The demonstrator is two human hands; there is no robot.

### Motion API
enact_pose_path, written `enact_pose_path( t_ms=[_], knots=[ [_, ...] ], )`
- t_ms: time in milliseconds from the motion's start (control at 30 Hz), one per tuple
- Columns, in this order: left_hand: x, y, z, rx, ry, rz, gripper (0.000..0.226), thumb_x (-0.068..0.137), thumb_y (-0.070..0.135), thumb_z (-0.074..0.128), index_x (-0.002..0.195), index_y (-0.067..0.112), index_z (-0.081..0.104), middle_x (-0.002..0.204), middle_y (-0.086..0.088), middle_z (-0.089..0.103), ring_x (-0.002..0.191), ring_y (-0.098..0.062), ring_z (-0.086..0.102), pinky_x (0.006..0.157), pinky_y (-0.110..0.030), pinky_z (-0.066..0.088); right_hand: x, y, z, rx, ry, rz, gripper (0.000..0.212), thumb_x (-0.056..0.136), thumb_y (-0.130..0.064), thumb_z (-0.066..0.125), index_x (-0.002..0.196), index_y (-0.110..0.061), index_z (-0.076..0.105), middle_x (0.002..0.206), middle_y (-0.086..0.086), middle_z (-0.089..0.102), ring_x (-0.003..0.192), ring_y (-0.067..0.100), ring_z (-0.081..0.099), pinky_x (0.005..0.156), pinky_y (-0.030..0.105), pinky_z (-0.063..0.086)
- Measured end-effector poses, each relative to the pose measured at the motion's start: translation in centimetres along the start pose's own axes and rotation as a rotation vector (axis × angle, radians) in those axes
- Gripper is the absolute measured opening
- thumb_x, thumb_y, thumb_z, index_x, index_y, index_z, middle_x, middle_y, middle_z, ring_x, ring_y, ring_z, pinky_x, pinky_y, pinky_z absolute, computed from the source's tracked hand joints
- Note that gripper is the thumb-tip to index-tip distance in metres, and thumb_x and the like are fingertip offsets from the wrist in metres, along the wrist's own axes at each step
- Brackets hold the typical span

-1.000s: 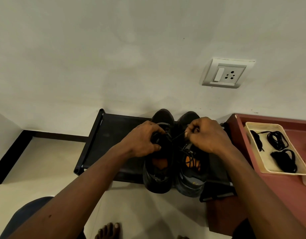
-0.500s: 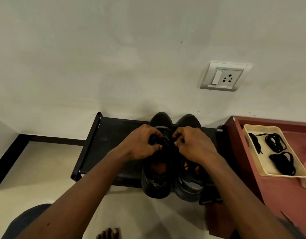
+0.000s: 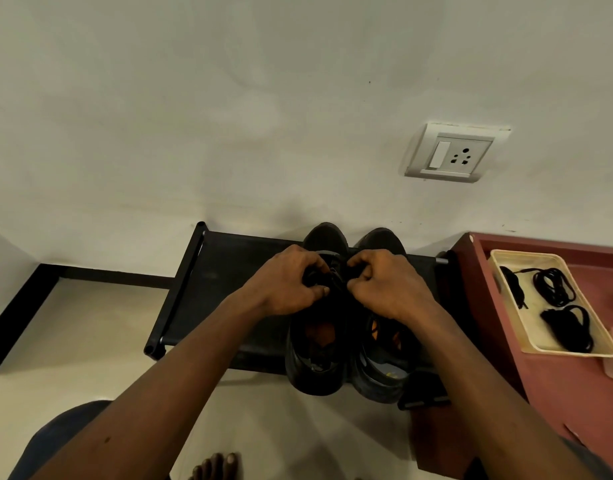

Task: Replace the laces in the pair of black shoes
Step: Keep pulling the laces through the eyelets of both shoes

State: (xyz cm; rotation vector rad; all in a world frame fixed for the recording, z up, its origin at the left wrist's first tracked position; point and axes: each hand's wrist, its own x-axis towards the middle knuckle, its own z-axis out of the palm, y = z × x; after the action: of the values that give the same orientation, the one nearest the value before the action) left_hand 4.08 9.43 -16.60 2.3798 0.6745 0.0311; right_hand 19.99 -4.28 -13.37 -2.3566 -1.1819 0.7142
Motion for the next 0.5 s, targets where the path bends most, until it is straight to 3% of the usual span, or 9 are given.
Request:
enact_pose_path(
  t_ms=[100, 167, 267, 367, 433, 500],
  knots=[
    [0.0, 0.0, -0.1, 0.007, -0.01, -0.006, 0.037, 0.09, 0.044, 0.072, 0.124, 0.035, 0.062, 0.125, 0.006, 0.051, 0.112, -0.013, 0.052, 0.088, -0.023, 0.039, 0.1, 0.3, -1.4, 0.226, 0.014, -0.003, 0.018, 0.089, -0.023, 0.065, 0.102, -0.032, 0.074, 0.069, -0.008, 0.072, 0.066, 0.005, 0.068, 0.072, 0.032, 0.057],
    [-0.1, 0.2, -0.2, -0.008, 0.034, -0.015, 0.039, 0.091, 0.045, 0.072, 0.126, 0.033, 0.062, 0.123, 0.005, 0.055, 0.11, -0.015, 0.056, 0.089, -0.026, 0.045, -0.2, 0.2, -2.2, 0.453, 0.044, -0.098, 0.022, 0.095, -0.01, 0.063, 0.091, -0.025, 0.079, 0.065, -0.002, 0.07, 0.059, 0.01, 0.062, 0.063, 0.027, 0.05],
    [-0.5, 1.6, -0.2, -0.098, 0.272, -0.035, 0.03, 0.091, 0.045, 0.071, 0.117, 0.031, 0.067, 0.109, 0.011, 0.066, 0.099, -0.009, 0.063, 0.086, -0.033, 0.056, -0.7, -0.4, -2.9, 0.825, 0.138, -0.249, 0.021, 0.097, -0.002, 0.063, 0.093, -0.014, 0.08, 0.069, 0.007, 0.071, 0.057, 0.009, 0.057, 0.053, 0.017, 0.043],
    [-0.9, 3.5, -0.2, -0.294, 0.468, 0.009, 0.015, 0.091, 0.044, 0.07, 0.089, 0.029, 0.07, 0.08, 0.012, 0.071, 0.076, -0.007, 0.068, 0.073, -0.041, 0.059, -0.9, -1.0, -3.0, 1.1, 0.119, -0.298, 0.02, 0.098, -0.003, 0.062, 0.098, -0.012, 0.079, 0.081, 0.011, 0.074, 0.066, 0.015, 0.062, 0.057, 0.021, 0.049],
    [-1.1, 4.5, -0.1, -0.479, 0.389, 0.079, 0.015, 0.091, 0.039, 0.069, 0.087, 0.024, 0.071, 0.079, 0.007, 0.072, 0.075, -0.014, 0.07, 0.074, -0.05, 0.059, -0.9, -1.1, -2.9, 1.236, 0.056, -0.29, 0.018, 0.096, -0.003, 0.062, 0.103, -0.009, 0.077, 0.09, 0.014, 0.075, 0.073, 0.018, 0.067, 0.065, 0.026, 0.056],
    [-1.3, 5.2, 0.1, -0.573, 0.286, 0.142, 0.021, 0.089, 0.037, 0.068, 0.099, 0.019, 0.071, 0.09, 0.002, 0.073, 0.086, -0.02, 0.071, 0.081, -0.055, 0.058, -0.9, -1.2, -2.8, 1.35, -0.033, -0.273, 0.02, 0.093, -0.005, 0.065, 0.11, -0.004, 0.074, 0.099, 0.017, 0.075, 0.081, 0.021, 0.071, 0.073, 0.028, 0.061]
  ],
)
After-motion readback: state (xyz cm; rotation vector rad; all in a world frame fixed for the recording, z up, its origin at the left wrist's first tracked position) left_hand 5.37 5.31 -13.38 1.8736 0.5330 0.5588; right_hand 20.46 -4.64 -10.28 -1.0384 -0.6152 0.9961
